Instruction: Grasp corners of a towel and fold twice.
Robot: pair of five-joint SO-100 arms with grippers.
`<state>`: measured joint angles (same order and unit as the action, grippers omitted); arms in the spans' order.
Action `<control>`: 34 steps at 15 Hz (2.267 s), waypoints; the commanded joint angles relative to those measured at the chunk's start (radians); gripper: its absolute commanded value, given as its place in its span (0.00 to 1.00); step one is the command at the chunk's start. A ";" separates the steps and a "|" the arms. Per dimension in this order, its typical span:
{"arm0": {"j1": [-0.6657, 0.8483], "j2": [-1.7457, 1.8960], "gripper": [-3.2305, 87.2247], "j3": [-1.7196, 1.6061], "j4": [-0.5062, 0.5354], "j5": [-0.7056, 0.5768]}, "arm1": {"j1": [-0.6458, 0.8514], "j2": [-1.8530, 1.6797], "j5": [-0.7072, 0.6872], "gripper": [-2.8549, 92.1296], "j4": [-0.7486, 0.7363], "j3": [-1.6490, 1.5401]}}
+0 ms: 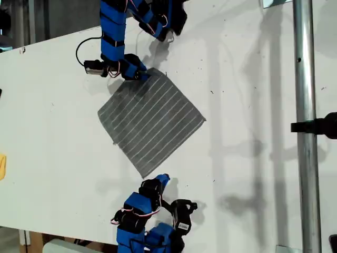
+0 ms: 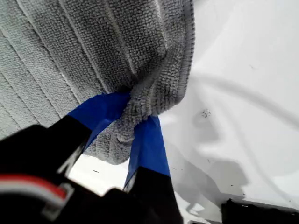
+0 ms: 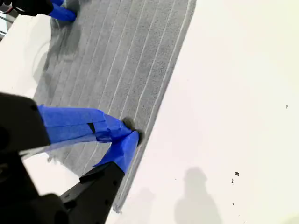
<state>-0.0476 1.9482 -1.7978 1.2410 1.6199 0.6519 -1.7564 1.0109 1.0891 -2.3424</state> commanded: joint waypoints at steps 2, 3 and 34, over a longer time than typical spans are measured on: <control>0.037 -0.035 0.01 0.081 -0.011 -0.011 | -0.009 -0.008 -0.008 0.03 -0.006 0.023; 0.046 -0.098 0.01 0.144 -0.008 -0.037 | -0.011 -0.008 -0.009 0.03 -0.006 0.023; 0.117 -1.198 0.00 0.956 -0.241 -0.120 | -0.158 -0.293 0.061 0.03 0.117 0.021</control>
<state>0.0644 0.7609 -0.9127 1.0247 1.4634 0.5170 -1.9267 1.0508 1.1597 -2.3455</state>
